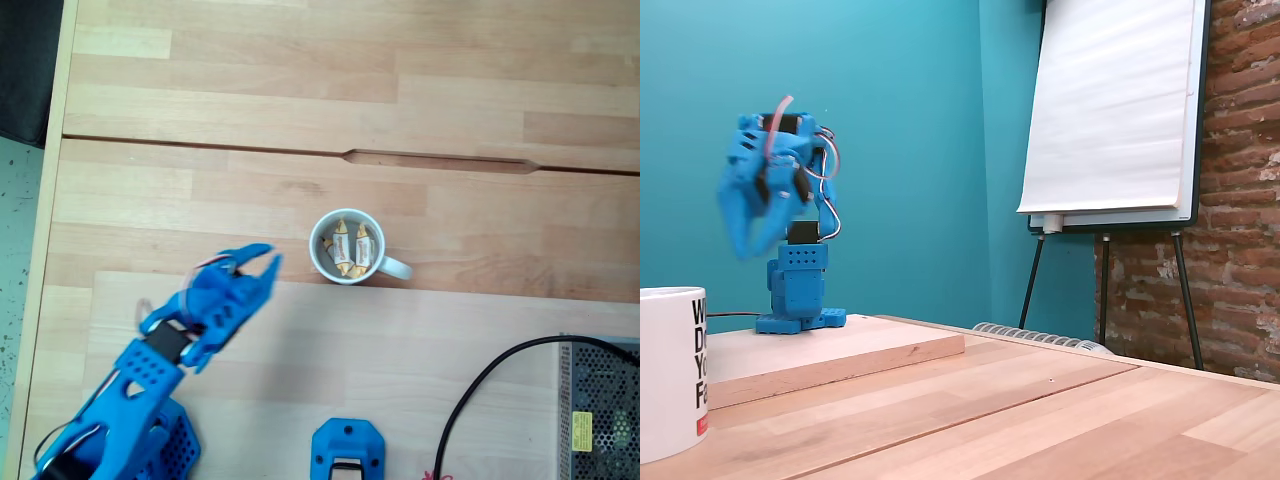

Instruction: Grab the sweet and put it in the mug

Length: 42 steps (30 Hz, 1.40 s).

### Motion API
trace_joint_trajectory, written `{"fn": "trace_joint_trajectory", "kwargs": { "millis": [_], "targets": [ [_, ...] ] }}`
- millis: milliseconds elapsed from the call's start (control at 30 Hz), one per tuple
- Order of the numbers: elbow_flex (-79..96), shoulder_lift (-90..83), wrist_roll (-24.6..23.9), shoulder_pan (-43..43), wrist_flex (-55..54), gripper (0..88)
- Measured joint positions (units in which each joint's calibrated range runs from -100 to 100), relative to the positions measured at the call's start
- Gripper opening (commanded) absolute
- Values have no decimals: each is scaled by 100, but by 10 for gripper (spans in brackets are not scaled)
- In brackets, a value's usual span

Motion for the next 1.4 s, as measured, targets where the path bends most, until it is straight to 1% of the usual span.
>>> {"fn": "trace_joint_trajectory", "kwargs": {
  "millis": [300,433,500,733,800,967,1400],
  "targets": [
    [3819,-3124,-132,-1654,0,36],
    [5047,-4251,-127,-2142,0,36],
    [5182,-4696,-132,-2297,0,36],
    [5226,-4877,-103,-2496,65,38],
    [5226,-4905,-103,-2496,431,38],
    [5226,-4977,-103,-2496,846,38],
    [5226,-4986,-103,-2496,871,38]
  ]
}}
